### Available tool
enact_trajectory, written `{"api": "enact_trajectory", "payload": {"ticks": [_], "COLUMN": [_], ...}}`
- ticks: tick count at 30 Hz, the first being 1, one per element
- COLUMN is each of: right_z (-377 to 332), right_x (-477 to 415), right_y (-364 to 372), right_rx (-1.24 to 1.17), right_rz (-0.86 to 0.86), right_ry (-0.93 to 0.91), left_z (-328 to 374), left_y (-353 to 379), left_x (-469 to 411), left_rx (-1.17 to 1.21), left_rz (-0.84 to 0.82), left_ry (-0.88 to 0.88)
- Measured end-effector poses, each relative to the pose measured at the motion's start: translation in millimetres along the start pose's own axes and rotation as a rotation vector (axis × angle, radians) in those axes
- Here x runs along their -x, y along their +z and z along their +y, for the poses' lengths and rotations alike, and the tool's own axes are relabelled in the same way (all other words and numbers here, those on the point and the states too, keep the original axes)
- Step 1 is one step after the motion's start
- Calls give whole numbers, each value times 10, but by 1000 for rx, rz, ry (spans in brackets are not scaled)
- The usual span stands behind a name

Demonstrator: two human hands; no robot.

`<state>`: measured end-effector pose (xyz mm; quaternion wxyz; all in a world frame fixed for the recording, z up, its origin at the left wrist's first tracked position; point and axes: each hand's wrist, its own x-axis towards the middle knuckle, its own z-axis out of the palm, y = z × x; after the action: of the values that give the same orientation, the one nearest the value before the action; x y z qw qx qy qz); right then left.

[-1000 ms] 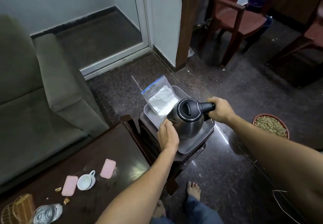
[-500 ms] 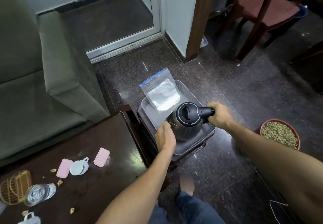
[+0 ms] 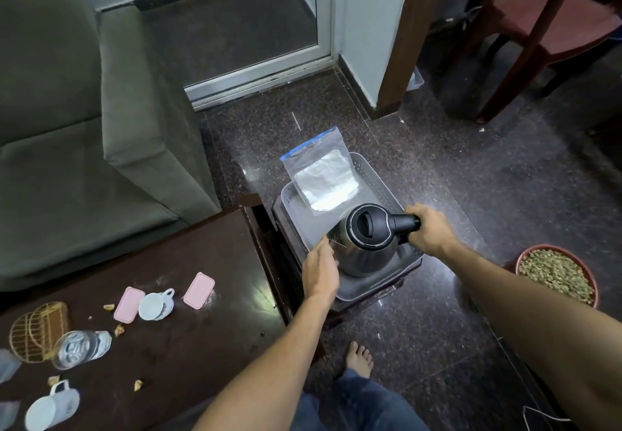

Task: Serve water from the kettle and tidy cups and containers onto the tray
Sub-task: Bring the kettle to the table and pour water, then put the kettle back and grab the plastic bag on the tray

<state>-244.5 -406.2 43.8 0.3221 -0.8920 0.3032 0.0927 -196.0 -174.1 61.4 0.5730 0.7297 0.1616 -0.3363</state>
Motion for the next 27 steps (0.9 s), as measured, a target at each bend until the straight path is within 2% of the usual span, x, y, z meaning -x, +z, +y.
{"api": "enact_trajectory", "payload": {"ticks": [5, 8, 13, 17, 20, 27], "right_z": [17, 18, -136, -396, -737, -1716], "right_x": [-53, -71, -30, 93, 169, 322], "right_y": [12, -9, -190, -387, -476, -452], "right_rx": [8, 35, 218, 424, 509, 445], "right_rz": [1, -39, -182, -295, -197, -48], "right_ry": [14, 36, 116, 180, 112, -159], "left_z": [32, 58, 204, 438, 671, 1098], "left_y": [-11, -51, -164, -297, -429, -855], "left_x": [-68, -40, 5, 54, 42, 62], "left_rx": [-6, -107, -371, -469, -538, -592], "left_rz": [-3, -42, -141, -131, -107, -36], "left_ry": [2, 22, 67, 178, 273, 455]}}
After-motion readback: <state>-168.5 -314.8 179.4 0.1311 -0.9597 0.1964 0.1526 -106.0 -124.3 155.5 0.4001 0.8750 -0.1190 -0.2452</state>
